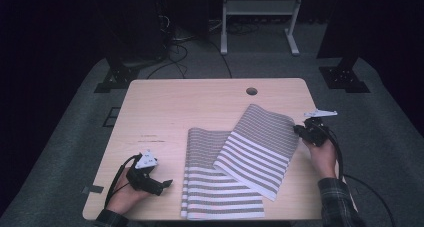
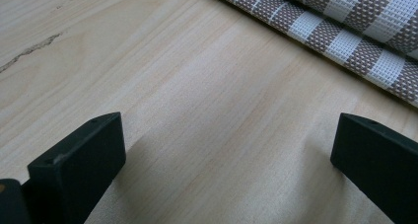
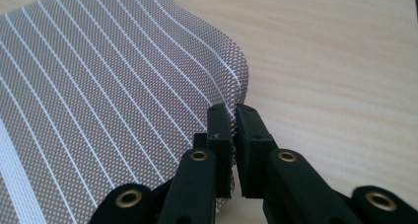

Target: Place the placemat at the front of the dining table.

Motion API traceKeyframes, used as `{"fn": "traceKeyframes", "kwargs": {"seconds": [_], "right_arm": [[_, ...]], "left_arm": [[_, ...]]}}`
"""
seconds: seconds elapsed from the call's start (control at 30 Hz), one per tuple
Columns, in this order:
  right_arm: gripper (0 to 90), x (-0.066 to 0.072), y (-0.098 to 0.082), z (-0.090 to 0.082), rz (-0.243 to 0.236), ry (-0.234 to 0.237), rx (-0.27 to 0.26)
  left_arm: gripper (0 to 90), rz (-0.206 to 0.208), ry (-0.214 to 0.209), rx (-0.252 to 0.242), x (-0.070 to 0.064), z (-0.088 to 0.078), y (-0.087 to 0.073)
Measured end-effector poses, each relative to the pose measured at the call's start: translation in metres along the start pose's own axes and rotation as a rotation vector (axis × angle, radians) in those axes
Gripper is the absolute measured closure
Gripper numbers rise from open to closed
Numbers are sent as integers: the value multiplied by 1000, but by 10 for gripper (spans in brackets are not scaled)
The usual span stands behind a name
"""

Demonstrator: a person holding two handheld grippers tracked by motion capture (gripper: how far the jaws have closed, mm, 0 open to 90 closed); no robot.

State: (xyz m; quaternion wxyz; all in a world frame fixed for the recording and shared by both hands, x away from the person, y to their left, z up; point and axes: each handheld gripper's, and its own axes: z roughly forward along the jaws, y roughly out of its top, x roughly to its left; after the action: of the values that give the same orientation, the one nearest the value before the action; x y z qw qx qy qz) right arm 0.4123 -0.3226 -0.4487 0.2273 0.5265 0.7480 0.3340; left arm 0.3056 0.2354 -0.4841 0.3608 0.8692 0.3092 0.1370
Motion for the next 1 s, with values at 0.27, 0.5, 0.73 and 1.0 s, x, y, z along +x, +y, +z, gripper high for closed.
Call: {"fn": "traceKeyframes", "kwargs": {"seconds": [0.27, 0.5, 0.73, 1.0], "right_arm": [[857, -4, 24, 16, 7, 2, -14], [793, -9, 34, 29, 35, 7, -7], [585, -12, 33, 12, 68, 21, -48], [522, 0, 14, -14, 51, 50, -56]], "left_arm": [[0, 0, -1, -3, 0, 1, 0], [0, 0, 0, -2, 0, 1, 1], [0, 0, 0, -2, 0, 1, 1], [0, -2, 2, 0, 0, 1, 1]]}}
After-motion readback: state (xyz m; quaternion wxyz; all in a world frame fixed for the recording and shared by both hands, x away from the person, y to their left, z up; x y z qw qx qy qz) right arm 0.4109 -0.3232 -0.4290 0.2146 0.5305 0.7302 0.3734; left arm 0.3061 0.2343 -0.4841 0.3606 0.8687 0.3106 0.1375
